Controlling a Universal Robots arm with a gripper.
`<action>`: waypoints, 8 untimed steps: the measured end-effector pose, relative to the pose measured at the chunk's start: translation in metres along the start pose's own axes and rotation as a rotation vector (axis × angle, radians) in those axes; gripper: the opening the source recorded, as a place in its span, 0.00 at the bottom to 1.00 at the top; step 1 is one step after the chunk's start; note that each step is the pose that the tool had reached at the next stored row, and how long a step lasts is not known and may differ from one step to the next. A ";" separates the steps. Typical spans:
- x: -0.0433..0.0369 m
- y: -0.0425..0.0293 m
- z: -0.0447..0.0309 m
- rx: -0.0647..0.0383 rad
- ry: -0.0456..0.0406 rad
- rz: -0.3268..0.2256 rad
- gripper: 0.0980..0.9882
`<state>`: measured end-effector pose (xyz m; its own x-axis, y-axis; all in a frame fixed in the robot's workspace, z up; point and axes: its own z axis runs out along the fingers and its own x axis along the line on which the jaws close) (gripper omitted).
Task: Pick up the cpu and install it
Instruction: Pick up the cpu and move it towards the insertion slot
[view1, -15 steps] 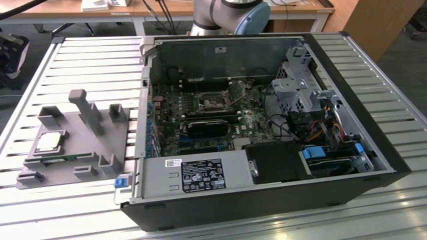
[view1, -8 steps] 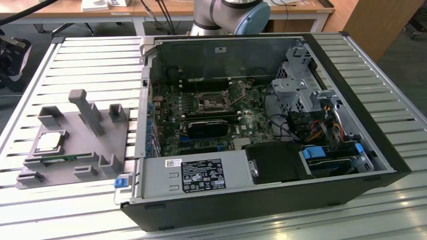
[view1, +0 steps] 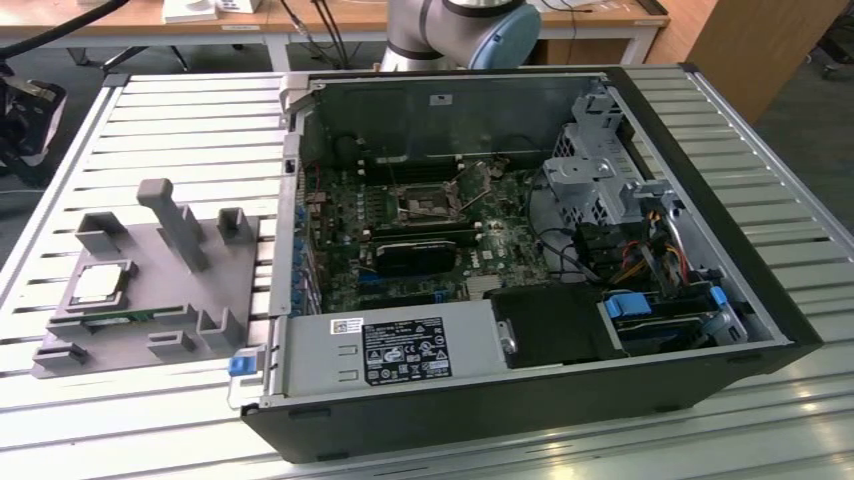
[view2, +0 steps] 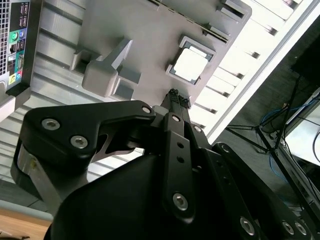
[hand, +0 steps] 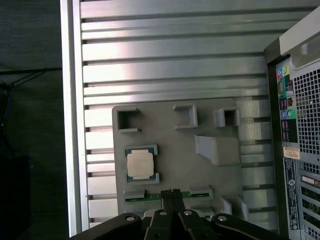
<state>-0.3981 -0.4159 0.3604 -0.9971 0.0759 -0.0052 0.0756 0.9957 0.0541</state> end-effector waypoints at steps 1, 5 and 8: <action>0.0000 0.0000 0.0007 0.000 0.0000 0.000 0.01; 0.0000 -0.0004 0.0032 -0.001 0.0002 0.000 0.01; 0.0000 -0.0006 0.0050 -0.001 0.0002 0.000 0.01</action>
<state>-0.3981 -0.4163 0.3554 -0.9971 0.0760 -0.0050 0.0756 0.9956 0.0556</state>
